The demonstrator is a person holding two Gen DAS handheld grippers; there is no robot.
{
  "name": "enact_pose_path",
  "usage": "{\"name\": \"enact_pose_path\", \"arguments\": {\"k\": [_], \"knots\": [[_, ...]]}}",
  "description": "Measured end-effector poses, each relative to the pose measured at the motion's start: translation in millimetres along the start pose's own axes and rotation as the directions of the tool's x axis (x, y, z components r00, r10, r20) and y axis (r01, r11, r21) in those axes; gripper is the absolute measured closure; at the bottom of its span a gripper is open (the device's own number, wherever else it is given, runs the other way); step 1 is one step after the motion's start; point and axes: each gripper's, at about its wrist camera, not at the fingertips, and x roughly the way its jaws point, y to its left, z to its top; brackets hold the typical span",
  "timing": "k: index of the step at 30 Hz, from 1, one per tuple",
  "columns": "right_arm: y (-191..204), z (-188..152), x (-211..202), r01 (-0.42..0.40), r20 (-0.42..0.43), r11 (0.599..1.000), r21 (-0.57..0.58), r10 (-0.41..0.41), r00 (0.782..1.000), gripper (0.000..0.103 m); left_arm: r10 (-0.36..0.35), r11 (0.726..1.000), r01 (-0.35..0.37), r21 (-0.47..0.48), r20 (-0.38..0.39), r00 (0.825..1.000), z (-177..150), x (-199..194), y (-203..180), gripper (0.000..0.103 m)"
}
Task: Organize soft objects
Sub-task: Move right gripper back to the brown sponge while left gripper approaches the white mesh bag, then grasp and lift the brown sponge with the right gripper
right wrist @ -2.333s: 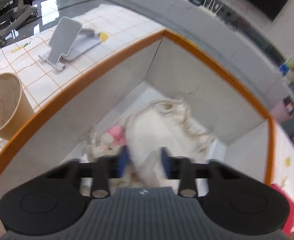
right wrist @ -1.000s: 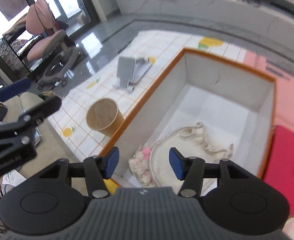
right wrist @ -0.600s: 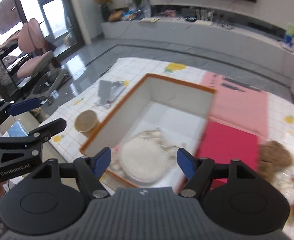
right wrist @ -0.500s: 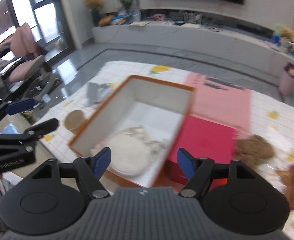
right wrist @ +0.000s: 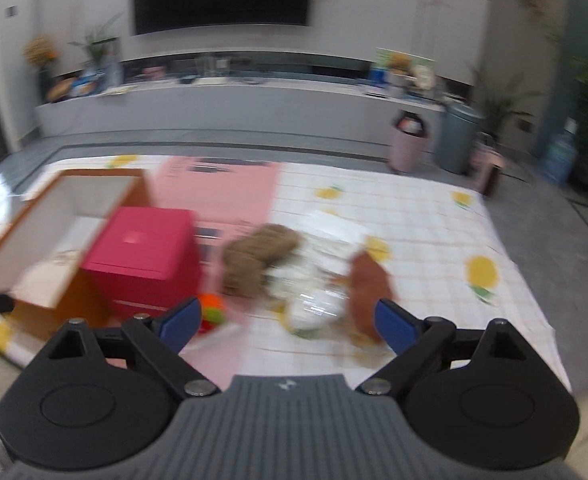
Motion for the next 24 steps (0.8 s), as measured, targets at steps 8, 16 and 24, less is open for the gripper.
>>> {"name": "enact_pose_path", "arguments": {"k": [8,16,24], "knots": [[-50,-38,64,0.103,0.015,0.993,0.052,-0.104,0.994,0.003,0.009,1.000,-0.009,0.006,-0.140,0.990,-21,49,-60,0.013],[-60,-53,135,0.179,0.098,0.978,-0.108,-0.169,0.981,0.003,0.004,0.987,-0.039,-0.154,-0.220,0.976,-21,96,-84,0.013],[-42,-57,186,0.289,0.147,0.907,-0.305,-0.255,0.956,0.003,0.085,0.992,-0.103,-0.072,-0.212,0.974,-27,120,-108,0.013]]}}
